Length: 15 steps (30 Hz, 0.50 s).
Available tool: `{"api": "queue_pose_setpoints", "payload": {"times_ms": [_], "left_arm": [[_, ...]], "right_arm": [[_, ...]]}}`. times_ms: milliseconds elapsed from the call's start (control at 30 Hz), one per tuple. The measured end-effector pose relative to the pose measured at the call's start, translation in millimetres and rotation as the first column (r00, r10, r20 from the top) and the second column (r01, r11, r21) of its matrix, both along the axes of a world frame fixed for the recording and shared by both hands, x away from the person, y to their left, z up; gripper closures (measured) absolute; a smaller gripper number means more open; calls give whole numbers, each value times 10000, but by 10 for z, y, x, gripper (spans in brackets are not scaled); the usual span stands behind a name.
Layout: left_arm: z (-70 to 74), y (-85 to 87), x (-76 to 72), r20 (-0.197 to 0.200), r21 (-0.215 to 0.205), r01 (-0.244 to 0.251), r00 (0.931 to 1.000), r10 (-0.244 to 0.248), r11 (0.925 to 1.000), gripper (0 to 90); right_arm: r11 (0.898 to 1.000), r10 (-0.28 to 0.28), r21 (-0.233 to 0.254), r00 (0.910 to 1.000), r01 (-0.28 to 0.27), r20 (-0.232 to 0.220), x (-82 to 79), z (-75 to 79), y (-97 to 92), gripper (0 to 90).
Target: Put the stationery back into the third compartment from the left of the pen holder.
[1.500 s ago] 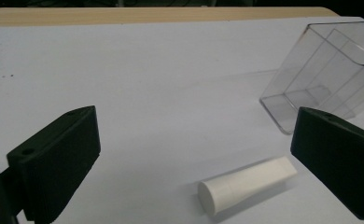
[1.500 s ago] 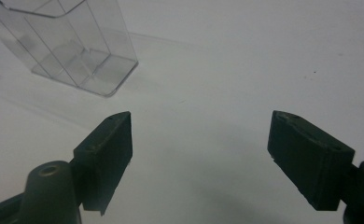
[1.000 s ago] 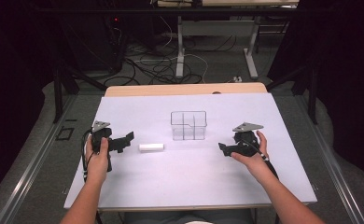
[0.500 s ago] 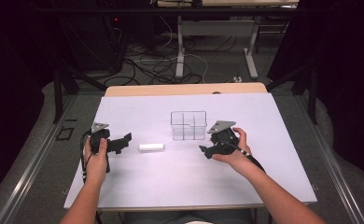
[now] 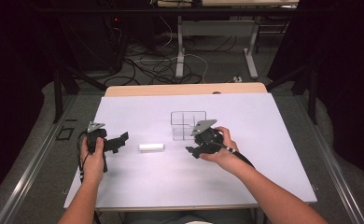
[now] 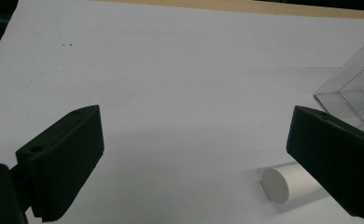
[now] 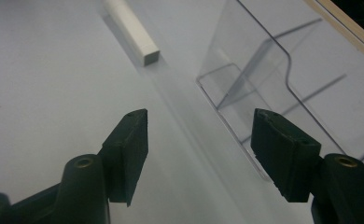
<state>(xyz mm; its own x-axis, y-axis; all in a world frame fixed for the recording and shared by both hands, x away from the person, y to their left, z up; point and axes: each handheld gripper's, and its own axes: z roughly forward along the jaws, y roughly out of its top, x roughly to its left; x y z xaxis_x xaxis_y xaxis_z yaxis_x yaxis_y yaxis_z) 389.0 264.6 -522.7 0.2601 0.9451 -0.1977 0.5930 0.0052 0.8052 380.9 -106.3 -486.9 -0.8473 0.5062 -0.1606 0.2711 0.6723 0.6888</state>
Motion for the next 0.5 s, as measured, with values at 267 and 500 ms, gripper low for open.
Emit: {"api": "queue_pose_setpoints", "payload": {"times_ms": [267, 500], "left_arm": [[3, 16, 1, -13, -53, -12, 10000, 12, 10000, 39], [9, 42, 2, 35, -105, -91, 10000, 91, 9999, 39]], "right_arm": [[9870, 1283, -1034, 9908, -1234, 426, 24, 54, 375, 354], [9727, 1769, -1648, 9817, -1636, 697, 79, 57, 634, 326]]}}
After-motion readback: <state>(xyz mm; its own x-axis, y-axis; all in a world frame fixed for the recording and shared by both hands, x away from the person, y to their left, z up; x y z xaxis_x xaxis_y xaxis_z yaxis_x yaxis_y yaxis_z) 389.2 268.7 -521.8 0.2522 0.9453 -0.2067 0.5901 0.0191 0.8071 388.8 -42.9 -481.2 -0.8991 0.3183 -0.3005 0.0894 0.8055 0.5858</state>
